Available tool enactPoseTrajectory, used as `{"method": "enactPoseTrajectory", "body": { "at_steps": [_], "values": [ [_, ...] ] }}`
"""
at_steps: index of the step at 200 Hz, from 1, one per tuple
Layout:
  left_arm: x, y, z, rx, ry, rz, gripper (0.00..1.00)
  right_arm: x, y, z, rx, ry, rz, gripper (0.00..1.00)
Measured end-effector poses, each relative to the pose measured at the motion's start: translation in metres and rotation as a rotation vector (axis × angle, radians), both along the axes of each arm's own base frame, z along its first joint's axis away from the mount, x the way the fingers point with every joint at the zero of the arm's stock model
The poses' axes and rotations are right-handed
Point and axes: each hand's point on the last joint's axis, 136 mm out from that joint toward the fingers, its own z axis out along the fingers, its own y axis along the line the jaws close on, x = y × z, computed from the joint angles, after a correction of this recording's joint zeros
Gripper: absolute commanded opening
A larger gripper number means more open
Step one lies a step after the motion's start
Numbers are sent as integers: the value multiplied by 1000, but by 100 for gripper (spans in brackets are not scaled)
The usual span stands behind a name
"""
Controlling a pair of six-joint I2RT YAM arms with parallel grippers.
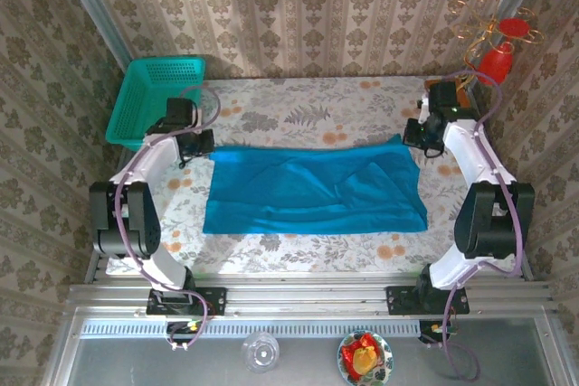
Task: Fold the inside-out t-shirt
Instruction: Fold the T-shirt at the center of the table.
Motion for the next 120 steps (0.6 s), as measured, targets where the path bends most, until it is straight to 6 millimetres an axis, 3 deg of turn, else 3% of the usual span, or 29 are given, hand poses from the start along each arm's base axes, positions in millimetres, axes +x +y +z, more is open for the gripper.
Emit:
{"method": "enactPoseTrajectory", "body": {
  "at_steps": [38,88,120],
  "values": [
    [-11,3,-3,-34,-7,26,0,-19,-14,-11,0,24,-58,0],
    [-16,3,11,-71,-63,48,0,-36,-13,-17,10,19,-90,0],
    [-30,3,11,-87,-69,59,0,-54,-10,-24,26,30,-120,0]
  ]
}}
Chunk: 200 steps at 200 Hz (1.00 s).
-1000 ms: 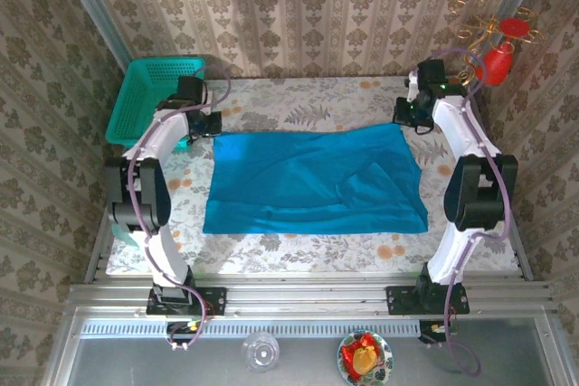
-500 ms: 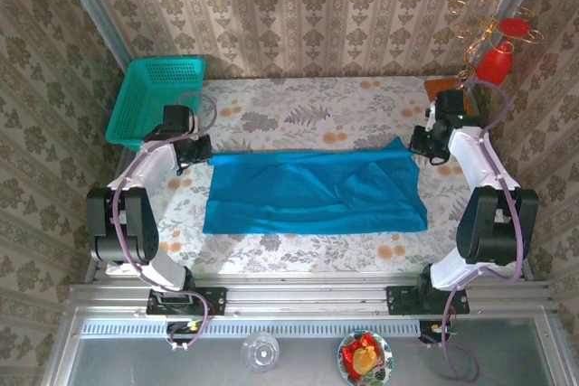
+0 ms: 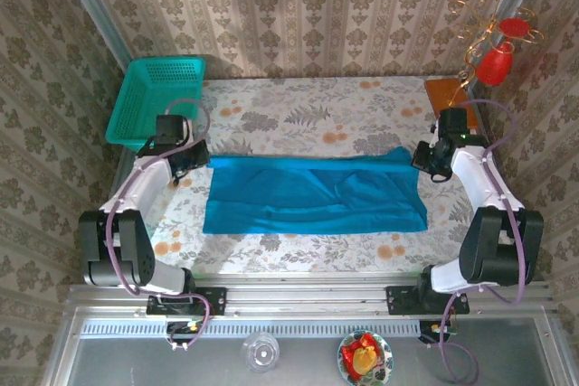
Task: Fold the inside-out t-shirt
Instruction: Fold the T-shirt at the center of the table.
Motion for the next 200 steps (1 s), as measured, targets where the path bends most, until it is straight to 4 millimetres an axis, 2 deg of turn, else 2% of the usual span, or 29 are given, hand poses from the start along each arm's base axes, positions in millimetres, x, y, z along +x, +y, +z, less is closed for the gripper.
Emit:
{"method": "enactPoseTrajectory", "body": {
  "at_steps": [35,65,85,95,109,115,133,169,185,200],
  "values": [
    [-21,0,-11,-21,27,17,0,-22,4,-8,22,-5,-39,0],
    [-42,0,-38,-42,96,37,0,-36,6,-27,43,23,-78,0],
    [-54,0,-51,-51,136,52,4,-47,7,-44,55,56,-99,0],
    [-57,0,-55,-55,147,59,10,-52,8,-52,58,68,-107,0],
    [-60,0,-56,-64,148,69,21,-60,9,-59,60,83,-121,22],
    [-60,0,-55,-65,145,72,22,-63,9,-60,61,86,-128,28],
    [-59,1,-48,-66,120,81,25,-64,6,-53,50,59,-146,36],
    [-53,0,-29,-44,72,71,26,-58,10,-31,37,-20,-123,37],
    [-46,-12,-18,-39,57,26,24,-48,23,-22,46,-42,-69,37],
    [-36,-32,-12,-39,56,-36,23,-35,43,-15,69,-49,3,37]
  ]
}}
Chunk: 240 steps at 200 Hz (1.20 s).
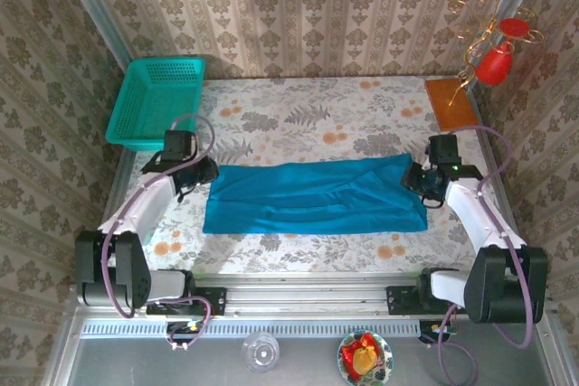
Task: Fold the inside-out t-shirt
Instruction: Fold the T-shirt at the center of the table, then smooth out the T-shirt at the center of the table.
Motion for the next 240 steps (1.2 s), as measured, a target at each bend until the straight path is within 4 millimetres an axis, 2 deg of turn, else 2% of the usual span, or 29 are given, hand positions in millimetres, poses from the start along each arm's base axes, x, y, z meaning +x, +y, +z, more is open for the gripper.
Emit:
{"method": "enactPoseTrajectory", "body": {
  "at_steps": [29,43,57,85,114,142,174,189,240],
  "values": [
    [10,-40,-9,-7,39,-117,21,26,40,2,35,17,139,38],
    [8,-54,-22,-10,84,-156,20,37,52,-3,31,44,178,38],
    [5,-60,-38,-6,135,-174,20,44,54,-10,12,78,187,38],
    [-2,-56,-70,20,233,-177,19,57,48,-28,-35,147,188,38],
    [-4,-44,-93,32,299,-156,19,62,55,-46,-6,201,219,41],
    [-3,-43,-93,28,297,-158,18,64,66,-60,45,238,256,43],
    [-3,-43,-93,31,295,-165,18,74,74,-64,76,241,290,41],
    [-3,-43,-93,31,295,-165,18,78,76,-61,82,231,300,38],
    [-2,-42,-92,36,290,-162,18,76,86,-57,103,229,344,9]
  ]
}}
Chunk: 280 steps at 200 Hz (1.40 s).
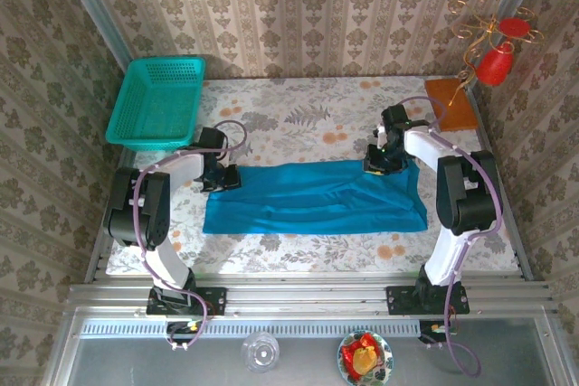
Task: Fold the inside-out t-shirt
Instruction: Smooth out the T-shirt at the center of the table.
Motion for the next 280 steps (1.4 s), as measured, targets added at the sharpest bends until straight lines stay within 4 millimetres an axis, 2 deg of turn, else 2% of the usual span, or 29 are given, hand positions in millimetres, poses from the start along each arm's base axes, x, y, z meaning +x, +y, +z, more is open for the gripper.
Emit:
{"method": "enactPoseTrajectory", "body": {
  "at_steps": [17,41,66,89,113,123,133,145,153,170,194,214,227,243,265,280],
  "values": [
    [0,0,1,0,-2,1,18,-4,3,2,-1,8,8,0],
    [0,1,1,4,-2,2,18,-11,5,13,0,-5,15,0],
    [-1,3,2,14,-3,5,18,-27,6,28,-9,-30,11,0],
    [-2,4,3,20,0,6,18,-58,8,31,-5,-23,-6,0],
    [-3,6,5,26,0,7,18,-103,21,19,4,26,-3,0],
    [-4,6,5,28,1,6,18,-119,26,13,8,52,-3,10],
    [-5,6,6,29,5,5,18,-131,31,8,13,75,1,16],
    [-5,6,7,30,7,5,18,-139,33,8,20,86,-5,24],
    [-3,6,9,29,2,5,18,-139,32,11,24,77,-14,32],
    [2,5,15,26,-10,5,18,-135,31,25,28,28,-36,39],
    [5,4,24,21,-33,2,18,-117,23,48,6,-45,-63,44],
    [5,4,30,18,-44,2,18,-98,5,59,-23,-94,-114,46],
    [4,4,31,19,-44,1,18,-89,-8,57,-40,-93,-154,48],
    [4,4,31,19,-43,-1,18,-82,-25,45,-57,-63,-202,50],
    [4,4,28,24,-34,-8,18,-80,-45,24,-97,3,-245,55],
    [4,4,22,29,-20,-15,18,-81,-57,16,-147,19,-251,58]
  ]
}}
